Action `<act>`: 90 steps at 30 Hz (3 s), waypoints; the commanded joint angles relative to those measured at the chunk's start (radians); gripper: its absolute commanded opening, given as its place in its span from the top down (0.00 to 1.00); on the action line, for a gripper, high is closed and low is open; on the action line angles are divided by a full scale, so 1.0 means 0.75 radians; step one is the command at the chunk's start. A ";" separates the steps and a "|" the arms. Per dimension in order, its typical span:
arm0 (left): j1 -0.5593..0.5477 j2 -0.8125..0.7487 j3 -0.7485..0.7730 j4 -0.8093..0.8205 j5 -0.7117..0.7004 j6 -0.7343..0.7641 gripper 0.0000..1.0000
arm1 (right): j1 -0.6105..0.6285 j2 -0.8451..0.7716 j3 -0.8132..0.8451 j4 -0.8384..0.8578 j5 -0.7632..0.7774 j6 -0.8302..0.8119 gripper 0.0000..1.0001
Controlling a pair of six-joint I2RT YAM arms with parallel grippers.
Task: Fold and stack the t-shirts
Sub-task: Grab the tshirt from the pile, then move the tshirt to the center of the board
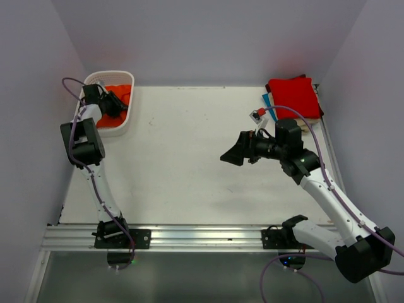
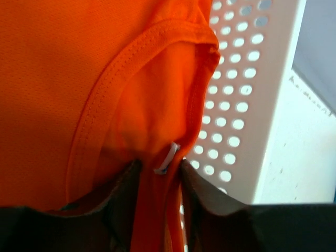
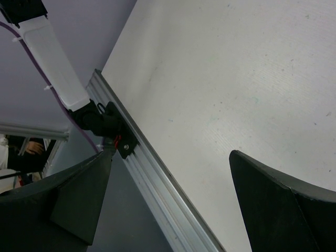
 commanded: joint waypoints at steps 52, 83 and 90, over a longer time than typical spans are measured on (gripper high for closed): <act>-1.027 -1.647 -0.671 -0.563 0.527 -0.070 1.00 | 0.002 -0.162 0.037 -0.164 1.105 -0.132 0.01; -1.219 -2.178 -1.311 -0.781 0.269 -0.335 1.00 | 0.118 1.489 1.067 -0.229 0.532 -0.267 0.01; -1.219 -2.206 -1.332 -0.775 0.255 -0.343 1.00 | 0.120 1.620 1.239 -0.278 0.694 -0.198 0.06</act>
